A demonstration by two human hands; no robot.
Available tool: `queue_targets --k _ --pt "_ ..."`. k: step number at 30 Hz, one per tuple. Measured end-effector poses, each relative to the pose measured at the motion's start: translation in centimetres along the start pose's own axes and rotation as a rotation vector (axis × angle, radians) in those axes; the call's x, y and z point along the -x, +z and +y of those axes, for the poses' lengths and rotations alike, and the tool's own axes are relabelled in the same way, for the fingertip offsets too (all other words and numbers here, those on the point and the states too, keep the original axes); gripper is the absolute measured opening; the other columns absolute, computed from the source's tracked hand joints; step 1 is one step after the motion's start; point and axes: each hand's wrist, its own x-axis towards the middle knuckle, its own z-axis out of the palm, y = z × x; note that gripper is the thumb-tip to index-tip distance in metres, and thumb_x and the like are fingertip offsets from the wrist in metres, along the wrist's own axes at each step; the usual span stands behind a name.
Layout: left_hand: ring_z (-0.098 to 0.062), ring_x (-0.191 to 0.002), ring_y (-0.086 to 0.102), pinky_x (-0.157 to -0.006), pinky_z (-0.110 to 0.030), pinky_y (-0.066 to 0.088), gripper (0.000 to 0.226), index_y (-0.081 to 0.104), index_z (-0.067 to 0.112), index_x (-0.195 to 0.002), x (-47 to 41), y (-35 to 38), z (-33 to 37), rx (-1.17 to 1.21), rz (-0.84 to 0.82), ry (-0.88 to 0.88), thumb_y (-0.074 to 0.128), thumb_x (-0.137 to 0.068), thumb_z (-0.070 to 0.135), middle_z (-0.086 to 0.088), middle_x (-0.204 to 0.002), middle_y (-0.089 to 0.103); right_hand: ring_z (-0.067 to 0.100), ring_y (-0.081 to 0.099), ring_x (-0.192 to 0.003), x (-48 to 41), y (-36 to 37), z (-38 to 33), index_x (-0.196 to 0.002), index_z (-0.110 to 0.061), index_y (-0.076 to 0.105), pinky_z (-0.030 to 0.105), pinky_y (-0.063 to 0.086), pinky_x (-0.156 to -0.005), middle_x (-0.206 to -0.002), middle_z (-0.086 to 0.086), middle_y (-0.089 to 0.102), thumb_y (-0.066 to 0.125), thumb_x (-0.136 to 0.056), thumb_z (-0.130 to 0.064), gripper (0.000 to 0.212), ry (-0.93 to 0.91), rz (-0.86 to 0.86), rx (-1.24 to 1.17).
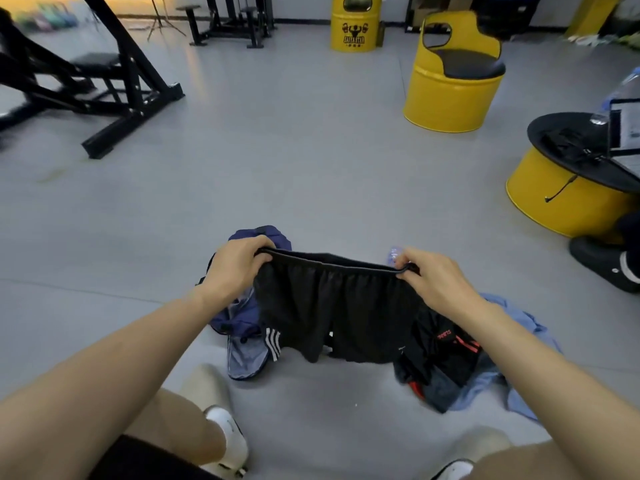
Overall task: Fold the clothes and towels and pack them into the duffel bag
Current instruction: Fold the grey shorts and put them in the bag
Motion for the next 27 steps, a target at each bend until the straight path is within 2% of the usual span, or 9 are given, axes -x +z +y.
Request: queue_targets --k 2,4,9,12,14,16,19,24,27 --pt "-0.016 -0.084 0.062 -0.071 -0.034 0.045 0.017 0.067 0.029 -0.103 0.3 0.4 -0.1 -0.014 0.004 0.004 0.058 -0.095 0.018 0.014 -0.087 0.068 0.012 0.06 -0.083 0.0 0.8 0.7 -0.086 -0.039 0.054 0.019 0.042 -0.07 -0.087 -0.013 0.066 0.064 -0.093 -0.02 0.022 -0.011 -0.025 0.028" --pt "-0.016 -0.086 0.063 -0.072 -0.031 0.044 0.02 0.069 0.028 -0.106 0.5 1.0 -0.4 -0.011 0.003 0.02 0.058 -0.096 0.016 0.011 -0.091 0.07 0.016 0.063 -0.089 -0.2 1.7 1.1 -0.091 -0.037 0.056 0.028 0.045 -0.071 -0.09 -0.013 0.067 0.062 -0.092 -0.02 0.018 -0.042 -0.075 0.069" --pt "-0.02 -0.094 0.066 -0.073 -0.032 0.045 0.024 0.072 0.026 -0.117 -0.3 3.5 -2.4 -0.066 -0.008 0.032 0.061 -0.097 0.018 0.007 -0.103 0.075 0.024 0.063 -0.096 -1.8 4.2 2.2 -0.127 -0.043 0.058 0.034 0.046 -0.07 -0.105 -0.005 0.07 0.055 -0.095 -0.017 0.041 -0.143 -0.148 0.241" --pt "-0.023 -0.081 0.067 -0.063 -0.032 0.046 0.021 0.073 0.033 -0.106 -2.1 4.9 -4.1 -0.131 -0.053 0.018 0.06 -0.096 0.021 0.007 -0.092 0.075 0.023 0.065 -0.092 -3.7 5.5 2.7 -0.118 -0.043 0.066 0.036 0.052 -0.073 -0.095 -0.005 0.072 0.053 -0.096 -0.016 0.037 -0.152 -0.169 0.205" --pt "-0.025 -0.083 0.067 -0.065 -0.037 0.053 0.019 0.071 0.035 -0.103 -4.3 5.4 -5.0 -0.166 -0.055 0.014 0.057 -0.095 0.023 0.007 -0.092 0.074 0.022 0.066 -0.1 -5.5 5.9 3.0 -0.116 -0.036 0.07 0.036 0.054 -0.082 -0.102 -0.008 0.074 0.054 -0.097 -0.016 0.032 -0.114 -0.142 0.133" --pt "-0.032 -0.09 0.068 -0.074 -0.041 0.053 0.018 0.072 0.03 -0.104 -7.4 5.5 -5.1 -0.153 -0.017 0.006 0.059 -0.095 0.021 -0.001 -0.097 0.075 0.02 0.065 -0.106 -7.6 5.6 3.1 -0.116 -0.032 0.072 0.038 0.053 -0.089 -0.108 -0.009 0.074 0.055 -0.098 -0.014 0.031 -0.088 -0.064 0.074" --pt "-0.034 -0.093 0.067 -0.074 -0.036 0.043 0.019 0.072 0.019 -0.109 -12.3 4.4 -4.3 -0.125 0.062 0.035 0.06 -0.095 0.013 -0.009 -0.096 0.074 0.024 0.064 -0.107 -11.1 3.7 3.1 -0.114 -0.031 0.074 0.033 0.05 -0.084 -0.111 -0.007 0.074 0.056 -0.096 -0.012 0.032 -0.075 0.168 0.089" --pt "-0.031 -0.094 0.066 -0.08 -0.04 0.048 0.021 0.071 0.015 -0.109 -15.4 0.4 -2.8 -0.042 0.225 0.215 0.057 -0.094 0.012 -0.008 -0.1 0.074 0.028 0.06 -0.098 -13.4 -0.5 3.1 -0.112 -0.024 0.075 0.024 0.037 -0.08 -0.11 -0.005 0.074 0.056 -0.094 -0.01 0.03 -0.154 0.448 0.134" --pt "-0.03 -0.093 0.067 -0.08 -0.04 0.051 0.022 0.07 0.016 -0.11 -14.6 -0.2 -2.0 -0.03 0.293 0.295 0.055 -0.094 0.016 -0.006 -0.101 0.073 0.027 0.059 -0.097 -13.0 -1.5 3.5 -0.111 -0.024 0.075 0.027 0.04 -0.079 -0.108 -0.005 0.073 0.053 -0.094 -0.012 0.03 -0.198 0.53 0.115"
